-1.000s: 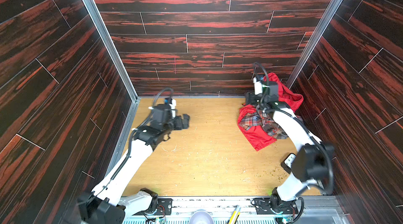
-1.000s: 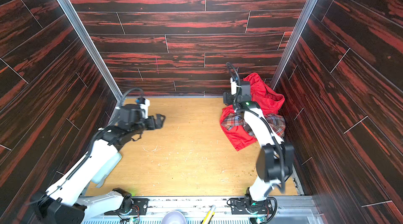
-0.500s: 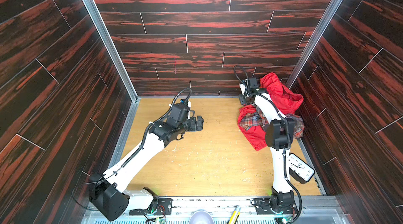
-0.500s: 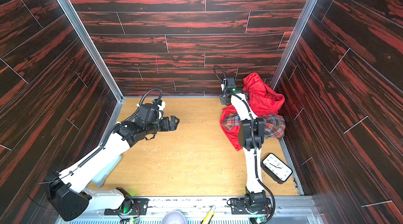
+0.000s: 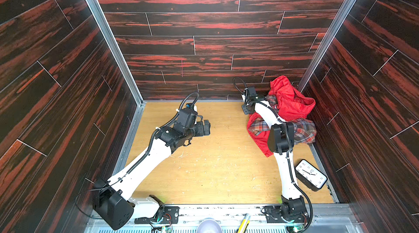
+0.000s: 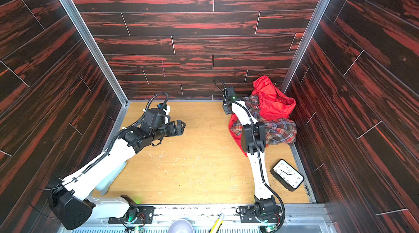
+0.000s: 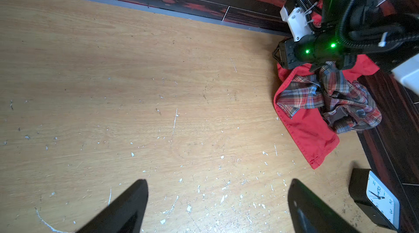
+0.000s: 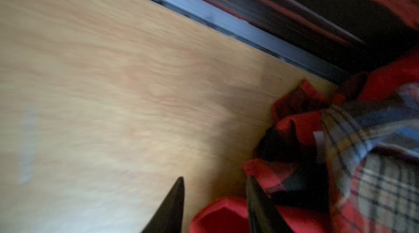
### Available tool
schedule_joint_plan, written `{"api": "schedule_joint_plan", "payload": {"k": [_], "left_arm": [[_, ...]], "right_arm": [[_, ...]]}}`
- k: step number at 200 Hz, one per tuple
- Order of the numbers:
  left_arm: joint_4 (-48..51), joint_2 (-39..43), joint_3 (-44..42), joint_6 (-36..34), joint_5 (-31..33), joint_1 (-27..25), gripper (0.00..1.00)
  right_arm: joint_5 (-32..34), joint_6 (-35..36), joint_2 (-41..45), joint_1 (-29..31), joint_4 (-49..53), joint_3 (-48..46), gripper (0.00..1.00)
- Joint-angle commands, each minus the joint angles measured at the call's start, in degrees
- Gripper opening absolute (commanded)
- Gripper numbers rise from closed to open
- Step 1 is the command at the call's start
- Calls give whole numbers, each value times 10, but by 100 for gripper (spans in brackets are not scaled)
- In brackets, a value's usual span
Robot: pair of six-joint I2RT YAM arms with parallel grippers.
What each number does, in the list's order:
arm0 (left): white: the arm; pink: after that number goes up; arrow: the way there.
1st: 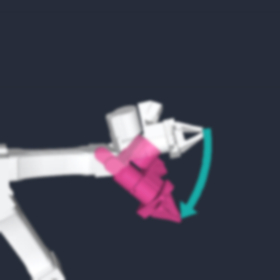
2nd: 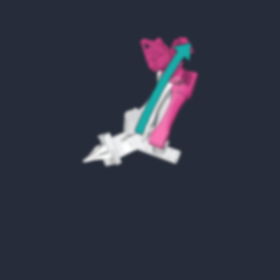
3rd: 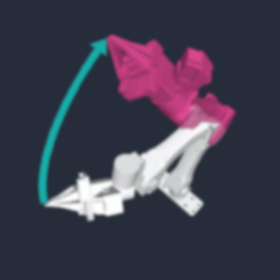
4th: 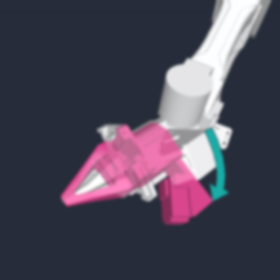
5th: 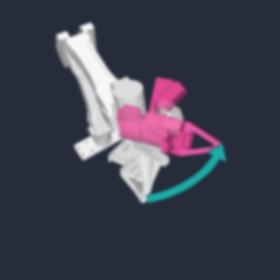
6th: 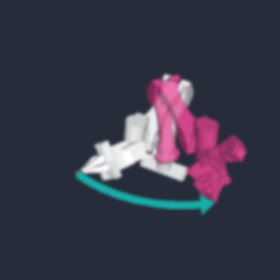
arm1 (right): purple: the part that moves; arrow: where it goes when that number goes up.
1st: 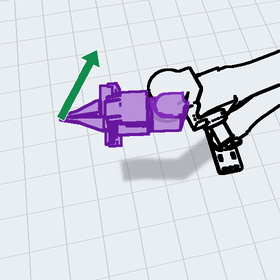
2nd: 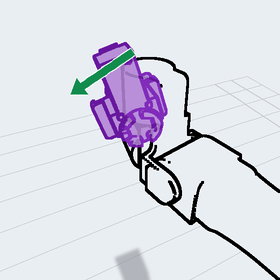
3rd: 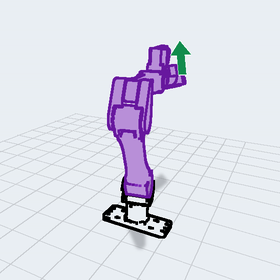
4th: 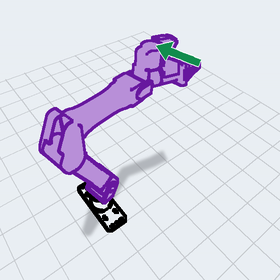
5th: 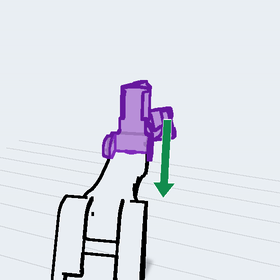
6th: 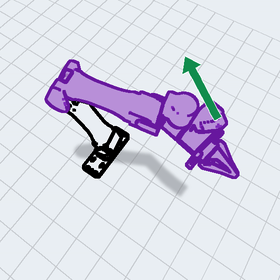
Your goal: Pick out a specific cloth from the pile
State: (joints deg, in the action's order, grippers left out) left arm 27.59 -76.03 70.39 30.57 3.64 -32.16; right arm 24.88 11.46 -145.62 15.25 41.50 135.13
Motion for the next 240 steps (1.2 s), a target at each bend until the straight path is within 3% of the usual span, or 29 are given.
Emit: {"api": "schedule_joint_plan", "payload": {"k": [1,104,115,145,149,240], "left_arm": [[-1,15,-15,19,8,-1,99],[12,27,-19,19,18,-1,99],[14,27,-19,19,18,-1,99],[17,31,-19,18,22,-1,99],[18,32,-19,18,24,-1,99],[8,28,-25,23,19,-1,99]], "right_arm": [[54,8,-35,-1,-11,19,42],[118,38,-73,-2,-63,33,39],[117,40,-75,-3,-66,35,35],[117,39,-75,-7,-68,37,3],[116,38,-74,-8,-67,38,0],[-33,-14,69,-27,-69,82,0]]}}
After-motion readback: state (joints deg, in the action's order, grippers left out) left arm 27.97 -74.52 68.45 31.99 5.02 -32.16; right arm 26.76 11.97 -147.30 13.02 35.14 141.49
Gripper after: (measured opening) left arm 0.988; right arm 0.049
